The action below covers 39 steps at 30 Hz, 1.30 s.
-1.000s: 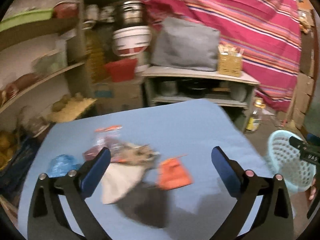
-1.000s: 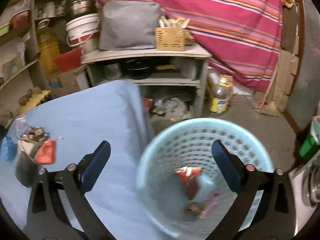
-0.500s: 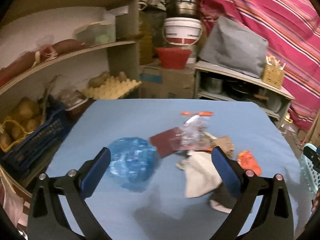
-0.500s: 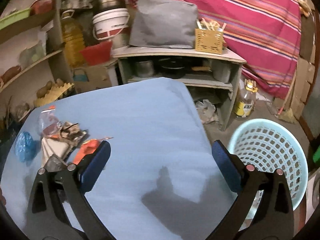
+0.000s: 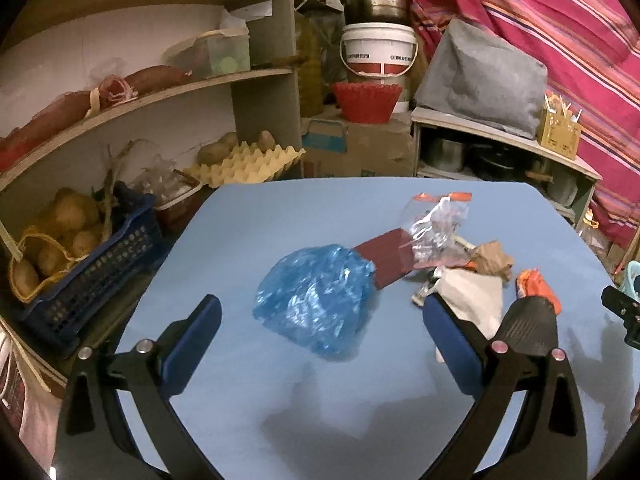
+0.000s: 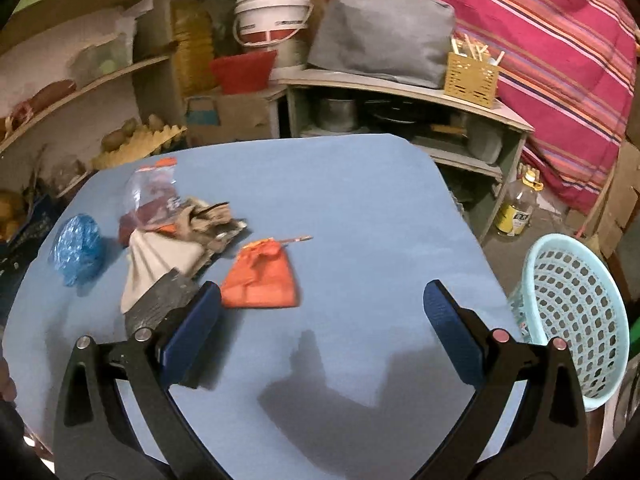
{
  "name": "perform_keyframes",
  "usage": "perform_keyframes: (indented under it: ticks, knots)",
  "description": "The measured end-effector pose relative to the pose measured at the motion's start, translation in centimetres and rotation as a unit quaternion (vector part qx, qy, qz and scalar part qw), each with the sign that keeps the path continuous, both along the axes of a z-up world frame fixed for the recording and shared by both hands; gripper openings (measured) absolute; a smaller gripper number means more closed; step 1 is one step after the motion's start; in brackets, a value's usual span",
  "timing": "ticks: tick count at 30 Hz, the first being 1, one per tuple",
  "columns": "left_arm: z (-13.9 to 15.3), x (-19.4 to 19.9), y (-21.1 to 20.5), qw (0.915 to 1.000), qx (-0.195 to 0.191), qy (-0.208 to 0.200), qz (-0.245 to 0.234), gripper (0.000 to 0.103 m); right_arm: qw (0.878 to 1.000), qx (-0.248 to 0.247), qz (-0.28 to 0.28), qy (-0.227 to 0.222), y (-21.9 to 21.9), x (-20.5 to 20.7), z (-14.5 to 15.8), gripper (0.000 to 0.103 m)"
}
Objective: Collect trash
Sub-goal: 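Move both tools back over the remaining trash on the table, then grasp the black cup with the right tool while the left tool grasps the blue plastic bag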
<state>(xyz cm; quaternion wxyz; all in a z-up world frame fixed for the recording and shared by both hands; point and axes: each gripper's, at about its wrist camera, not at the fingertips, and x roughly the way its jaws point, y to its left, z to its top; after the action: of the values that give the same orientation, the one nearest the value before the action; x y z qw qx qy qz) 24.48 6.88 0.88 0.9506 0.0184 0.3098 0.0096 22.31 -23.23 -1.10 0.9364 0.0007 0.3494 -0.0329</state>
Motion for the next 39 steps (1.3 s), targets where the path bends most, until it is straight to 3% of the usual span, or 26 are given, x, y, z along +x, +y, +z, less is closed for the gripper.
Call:
perform_keyframes:
  ticks: [6,10,16,31,33,34,39]
  knots:
    - [-0.3,-0.7,0.8,1.0,0.009,0.0,0.001,0.098,0.999,0.024,0.033,0.018,3.0,0.1,-0.9,0.098]
    - [-0.3,-1.0,1.7,1.0,0.001,0.001,0.007,0.098,0.998,0.01,0.047,0.028,5.6,0.3,-1.9,0.098]
    - [-0.3,-1.2,2.9,0.9999,-0.001,0.002,0.017,0.098,0.999,-0.008,0.033,0.037,8.4,1.0,-3.0,0.098]
    - [-1.5,-0.1,5.8,0.9985,-0.01,0.017,0.051,0.098,0.998,-0.01,0.024,0.063,10.6,4.1,-5.1,0.098]
    - [-1.6,0.2,5.7,0.9984,-0.009,0.018,0.052,0.098,0.997,-0.008,0.03,0.066,10.8,4.3,-5.3,0.09]
    - [-1.6,0.4,5.6,0.9985,-0.007,0.018,0.051,0.098,0.997,-0.002,0.037,0.07,10.9,4.5,-5.5,0.082]
    - [-2.3,1.1,4.9,0.9988,-0.001,0.021,0.045,0.098,0.996,0.011,0.057,0.071,10.6,4.5,-5.5,0.08]
